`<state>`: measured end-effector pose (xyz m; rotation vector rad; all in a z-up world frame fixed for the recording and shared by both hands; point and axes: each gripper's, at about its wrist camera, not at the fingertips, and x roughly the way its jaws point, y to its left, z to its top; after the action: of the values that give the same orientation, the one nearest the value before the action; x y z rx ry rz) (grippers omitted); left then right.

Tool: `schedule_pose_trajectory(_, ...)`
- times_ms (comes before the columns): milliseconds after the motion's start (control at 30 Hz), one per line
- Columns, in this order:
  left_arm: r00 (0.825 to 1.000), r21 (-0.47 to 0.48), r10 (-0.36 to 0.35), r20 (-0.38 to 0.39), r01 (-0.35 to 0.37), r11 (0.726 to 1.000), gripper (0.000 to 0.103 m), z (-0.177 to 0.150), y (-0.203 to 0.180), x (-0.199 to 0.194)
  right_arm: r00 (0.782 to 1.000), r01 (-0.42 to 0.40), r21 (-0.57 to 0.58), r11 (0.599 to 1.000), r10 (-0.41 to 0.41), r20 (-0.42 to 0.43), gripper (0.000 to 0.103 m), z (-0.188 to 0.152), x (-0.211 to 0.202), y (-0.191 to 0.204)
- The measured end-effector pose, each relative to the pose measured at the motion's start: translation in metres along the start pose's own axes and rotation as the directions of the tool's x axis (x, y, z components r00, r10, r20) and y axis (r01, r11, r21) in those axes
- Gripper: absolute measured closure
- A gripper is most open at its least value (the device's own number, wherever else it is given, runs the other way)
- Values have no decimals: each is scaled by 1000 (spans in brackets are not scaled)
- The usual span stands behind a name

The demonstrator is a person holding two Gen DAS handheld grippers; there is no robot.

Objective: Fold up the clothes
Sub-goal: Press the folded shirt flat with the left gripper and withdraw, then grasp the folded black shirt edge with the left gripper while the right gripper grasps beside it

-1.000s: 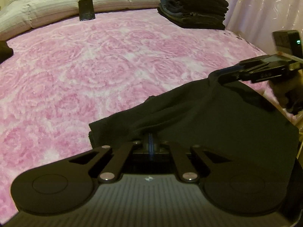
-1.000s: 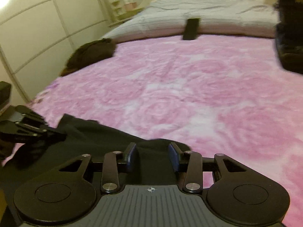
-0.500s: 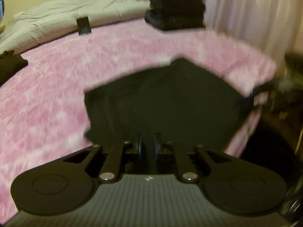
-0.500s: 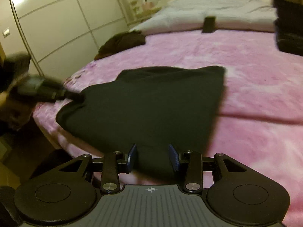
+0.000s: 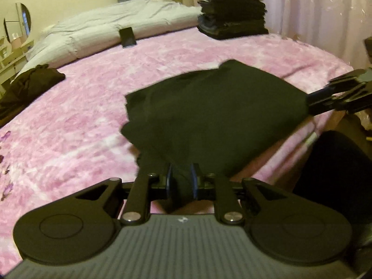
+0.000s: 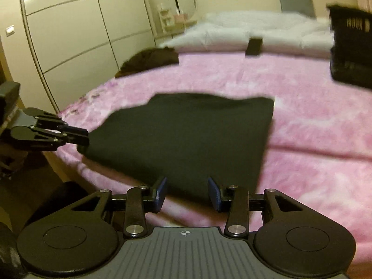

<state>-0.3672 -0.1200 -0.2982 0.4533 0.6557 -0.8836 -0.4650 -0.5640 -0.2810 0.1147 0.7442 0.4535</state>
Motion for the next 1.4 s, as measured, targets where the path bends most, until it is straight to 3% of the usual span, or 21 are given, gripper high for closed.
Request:
schedule_pose_trajectory(100, 999, 24, 19, -32, -18, 1000, 87, -7, -6, 13, 1000, -3, -25, 1000, 2, -15, 61, -3, 2, -1)
schedule_pose_trajectory(267, 998, 8, 40, -39, -40, 999, 85, -5, -4, 8, 991, 126, -159, 979, -132, -30, 61, -1, -12, 21)
schedule_pose_trajectory(367, 997, 83, 81, -10, -80, 993, 85, 2, -16, -2, 989, 144, -212, 967, -146, 6, 59, 1, -18, 29)
schedule_pose_trajectory(433, 996, 132, 84, 7, -84, 988, 85, 7, -25, -3, 991, 136, -244, 960, -135, 23, 40, 2, -18, 34)
schedule_pose_trajectory(533, 998, 147, 60, -35, -54, 988, 85, 6, -27, 13, 992, 122, -267, 956, -129, -6, 36, 1, -5, 34)
schedule_pose_trajectory(633, 998, 139, 42, -49, -35, 990, 86, 3, -24, 22, 988, 137, -346, 928, -152, -16, 36, 1, 0, 40)
schedule_pose_trajectory(767, 997, 207, 68, -32, -60, 977, 85, 10, -28, 7, 982, 154, -448, 881, -185, -26, 36, 0, 6, 49)
schedule_pose_trajectory(833, 997, 270, 81, -11, -75, 960, 79, 11, -35, 2, 979, 160, -497, 853, -202, -30, 36, 0, 9, 54)
schedule_pose_trajectory(900, 996, 362, 90, 11, -87, 928, 72, 9, -46, -1, 975, 162, -566, 808, -219, -34, 36, -3, 17, 60)
schedule_pose_trajectory(1033, 994, 572, 98, 41, -104, 814, 52, 1, -80, 5, 962, 145, -703, 696, -266, -64, 36, -18, 44, 72)
schedule_pose_trajectory(1133, 994, 663, 109, 25, -98, 742, 49, -5, -98, 20, 955, 134, -754, 643, -287, -75, 55, -26, 58, 76)
schedule_pose_trajectory(1200, 991, 726, 131, 23, -107, 679, 48, -11, -108, 32, 955, 130, -764, 633, -288, -76, 62, -27, 62, 76)
schedule_pose_trajectory(1233, 989, 751, 141, 31, -116, 649, 48, -14, -111, 37, 957, 137, -760, 635, -282, -63, 83, -24, 59, 74)
schedule_pose_trajectory(1300, 986, 798, 160, 48, -134, 587, 43, -19, -116, 48, 962, 153, -751, 642, -271, -36, 86, -20, 52, 71)
schedule_pose_trajectory(1400, 983, 831, 166, 78, -156, 534, 35, -22, -117, 53, 968, 181, -730, 659, -249, 15, 86, -11, 35, 70)
